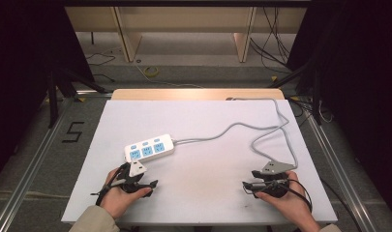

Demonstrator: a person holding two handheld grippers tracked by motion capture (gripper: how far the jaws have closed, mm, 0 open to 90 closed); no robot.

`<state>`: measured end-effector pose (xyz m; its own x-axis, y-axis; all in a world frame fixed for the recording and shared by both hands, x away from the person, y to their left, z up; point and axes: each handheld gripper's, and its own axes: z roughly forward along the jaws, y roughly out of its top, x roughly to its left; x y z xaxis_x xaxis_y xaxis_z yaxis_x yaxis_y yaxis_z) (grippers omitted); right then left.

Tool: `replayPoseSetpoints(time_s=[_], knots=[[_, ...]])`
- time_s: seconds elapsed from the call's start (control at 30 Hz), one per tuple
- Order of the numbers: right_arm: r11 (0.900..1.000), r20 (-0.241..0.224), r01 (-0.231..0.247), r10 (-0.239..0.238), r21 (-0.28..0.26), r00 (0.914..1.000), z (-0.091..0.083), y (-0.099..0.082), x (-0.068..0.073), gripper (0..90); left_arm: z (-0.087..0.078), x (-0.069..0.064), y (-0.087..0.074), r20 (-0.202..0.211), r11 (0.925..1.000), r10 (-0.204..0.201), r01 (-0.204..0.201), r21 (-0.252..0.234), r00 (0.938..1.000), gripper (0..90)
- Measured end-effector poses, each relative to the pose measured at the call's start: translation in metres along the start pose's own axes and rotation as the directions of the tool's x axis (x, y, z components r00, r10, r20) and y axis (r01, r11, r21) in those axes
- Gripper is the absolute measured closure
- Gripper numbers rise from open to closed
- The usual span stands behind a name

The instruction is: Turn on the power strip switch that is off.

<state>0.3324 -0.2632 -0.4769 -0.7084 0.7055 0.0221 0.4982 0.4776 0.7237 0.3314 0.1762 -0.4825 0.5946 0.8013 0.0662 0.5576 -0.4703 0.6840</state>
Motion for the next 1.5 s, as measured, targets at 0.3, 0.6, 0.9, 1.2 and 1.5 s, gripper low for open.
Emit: replayPoseSetpoints(time_s=[0.3,0.6,0.9,1.2,1.5], knots=[[1.0,-0.002,0.007,-0.007,-0.004,1.0,0.0,0.001,0.001,44.0,-0.003,0.004,-0.001,-0.019,0.9999,0.009,-0.009,0.012,0.9998,48.8],[0.9998,0.004,0.001,-0.001,-0.02,1.0,-0.001,0.002,0.001,43.6,-0.008,0.009,0.0,-0.036,0.9978,0.038,-0.036,0.056,0.9986,86.5],[0.9999,-0.005,0.003,-0.003,-0.014,1.0,0.0,0.001,0.002,42.6,-0.011,0.012,0.003,-0.028,0.9965,0.018,-0.016,0.082,0.9994,89.7],[0.9999,-0.007,0.002,-0.002,-0.011,1.0,0.001,0.001,0.002,41.5,-0.014,0.016,0.008,-0.027,0.995,-0.015,0.018,0.099,0.9995,89.8],[0.9999,-0.009,-0.004,0.004,-0.014,0.9999,0.001,0.002,0.001,41.4,-0.017,0.019,0.013,-0.03,0.994,-0.02,0.023,0.107,0.9993,89.8]])
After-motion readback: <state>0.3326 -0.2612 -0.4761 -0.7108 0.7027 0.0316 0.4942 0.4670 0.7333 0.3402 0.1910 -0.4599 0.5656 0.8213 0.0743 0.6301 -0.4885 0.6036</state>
